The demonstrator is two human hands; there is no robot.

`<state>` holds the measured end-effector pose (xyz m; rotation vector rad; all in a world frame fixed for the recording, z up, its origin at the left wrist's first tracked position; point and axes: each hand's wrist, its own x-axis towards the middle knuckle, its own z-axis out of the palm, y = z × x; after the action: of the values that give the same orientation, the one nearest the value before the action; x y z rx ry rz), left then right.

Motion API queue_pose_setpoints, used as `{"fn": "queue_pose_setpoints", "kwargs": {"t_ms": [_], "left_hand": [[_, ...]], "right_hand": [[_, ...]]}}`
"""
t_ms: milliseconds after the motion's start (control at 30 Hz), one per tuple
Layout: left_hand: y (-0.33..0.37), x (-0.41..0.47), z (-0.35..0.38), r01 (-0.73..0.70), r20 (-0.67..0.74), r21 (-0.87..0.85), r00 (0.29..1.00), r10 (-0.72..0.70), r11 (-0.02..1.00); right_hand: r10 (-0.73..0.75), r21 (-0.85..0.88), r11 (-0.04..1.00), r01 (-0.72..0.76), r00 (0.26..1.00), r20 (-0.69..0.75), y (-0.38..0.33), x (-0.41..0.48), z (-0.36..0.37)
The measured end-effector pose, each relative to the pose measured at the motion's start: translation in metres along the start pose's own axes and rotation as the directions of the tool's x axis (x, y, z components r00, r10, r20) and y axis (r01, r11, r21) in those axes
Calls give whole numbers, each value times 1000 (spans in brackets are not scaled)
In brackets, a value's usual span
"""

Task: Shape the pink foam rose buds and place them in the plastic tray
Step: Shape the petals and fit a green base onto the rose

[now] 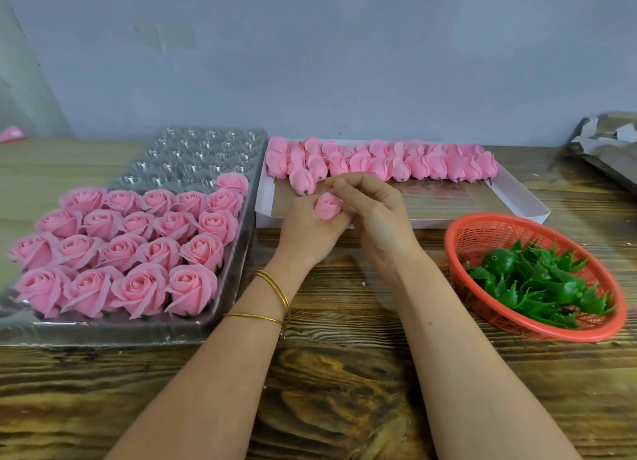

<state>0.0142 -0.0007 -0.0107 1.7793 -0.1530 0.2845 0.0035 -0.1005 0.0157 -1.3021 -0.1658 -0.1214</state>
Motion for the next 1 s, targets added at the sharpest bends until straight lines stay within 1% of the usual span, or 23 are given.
{"fn": "queue_pose_setpoints", "kwargs": {"t_ms": [100, 200, 367, 533, 600, 667, 800, 900, 1000], "left_hand": [[-2, 0, 1, 2, 9, 25, 1000, -3, 1000], [-2, 1, 2, -26, 2, 56, 1000, 26, 998], [-2, 0, 3, 12, 59, 30, 998, -14, 999], [0, 0, 6, 28, 44, -27, 999, -27, 999], [-1, 2, 7, 3, 24, -64, 1000, -2, 998], [-3, 2, 7, -12, 15, -89, 1000, 14, 996], [-5, 4, 6, -2, 4, -69, 1000, 2, 998], [-7, 4, 5, 23, 13, -67, 1000, -23, 997], [-6, 2, 4, 17, 29, -105, 999, -14, 994]], "right_hand": [[16, 9, 1000, -17, 999, 44, -2, -3, 3], [18, 10, 1000, -18, 998, 61, -2, -4, 4], [2, -61, 998, 3, 997, 71, 2, -5, 6], [31, -68, 997, -24, 994, 108, 5, -4, 7], [41, -65, 997, -33, 991, 129, 8, -4, 7], [52, -90, 995, -38, 988, 146, 11, -3, 7], [52, -171, 985, -18, 979, 198, 12, -5, 8], [81, -172, 984, -52, 983, 164, 11, -4, 9], [131, -120, 986, -115, 982, 135, 12, -3, 8]]}}
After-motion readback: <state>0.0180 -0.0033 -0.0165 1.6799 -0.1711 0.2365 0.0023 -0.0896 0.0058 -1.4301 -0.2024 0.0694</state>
